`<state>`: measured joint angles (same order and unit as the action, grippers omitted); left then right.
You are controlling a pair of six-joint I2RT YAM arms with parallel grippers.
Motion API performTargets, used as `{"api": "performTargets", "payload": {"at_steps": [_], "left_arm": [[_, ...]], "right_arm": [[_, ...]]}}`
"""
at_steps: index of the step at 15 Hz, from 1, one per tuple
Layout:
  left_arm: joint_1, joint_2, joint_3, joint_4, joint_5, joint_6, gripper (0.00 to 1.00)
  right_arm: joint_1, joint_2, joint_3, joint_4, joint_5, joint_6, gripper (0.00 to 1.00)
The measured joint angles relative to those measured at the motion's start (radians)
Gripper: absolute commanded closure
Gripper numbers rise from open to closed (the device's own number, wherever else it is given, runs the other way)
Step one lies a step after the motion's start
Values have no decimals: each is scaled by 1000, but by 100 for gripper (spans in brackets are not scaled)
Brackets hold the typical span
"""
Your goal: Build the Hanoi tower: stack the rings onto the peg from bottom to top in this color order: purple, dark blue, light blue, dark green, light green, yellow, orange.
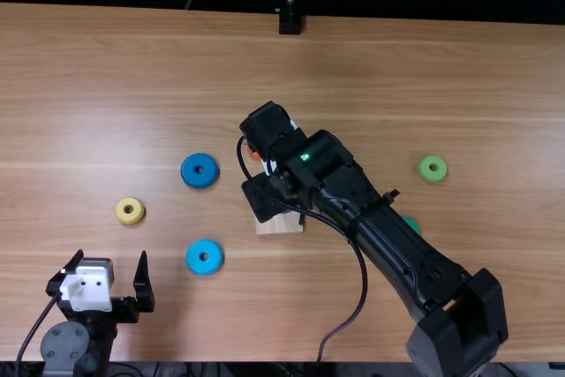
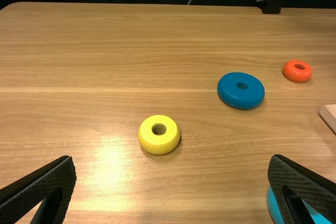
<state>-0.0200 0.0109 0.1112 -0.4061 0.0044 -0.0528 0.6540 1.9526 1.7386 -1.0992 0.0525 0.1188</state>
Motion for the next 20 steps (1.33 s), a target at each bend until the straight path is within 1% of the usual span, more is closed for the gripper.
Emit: {"api": "performTargets", "payload": {"at_steps": [9, 11, 13, 16, 17, 19, 20], "left_arm": [[0, 0, 0, 1, 0, 0, 0], [0, 0, 0, 0, 0, 0, 0], [0, 0, 0, 0, 0, 0, 0], [0, 0, 0, 0, 0, 0, 0], [0, 0, 0, 0, 0, 0, 0], [0, 0, 0, 0, 0, 0, 0], [0, 0, 0, 0, 0, 0, 0]], "right_arm": [[0, 0, 0, 5, 0, 0, 0], [0, -11, 8, 47, 0, -1, 0], [0, -87, 10, 106, 1, -1, 0], [-14, -253, 10, 179, 3, -6, 0], [-53, -317, 10, 180, 5, -9, 0], [-169, -404, -32, 241, 34, -11, 0], [-251, -463, -102, 315, 49, -12, 0]]}}
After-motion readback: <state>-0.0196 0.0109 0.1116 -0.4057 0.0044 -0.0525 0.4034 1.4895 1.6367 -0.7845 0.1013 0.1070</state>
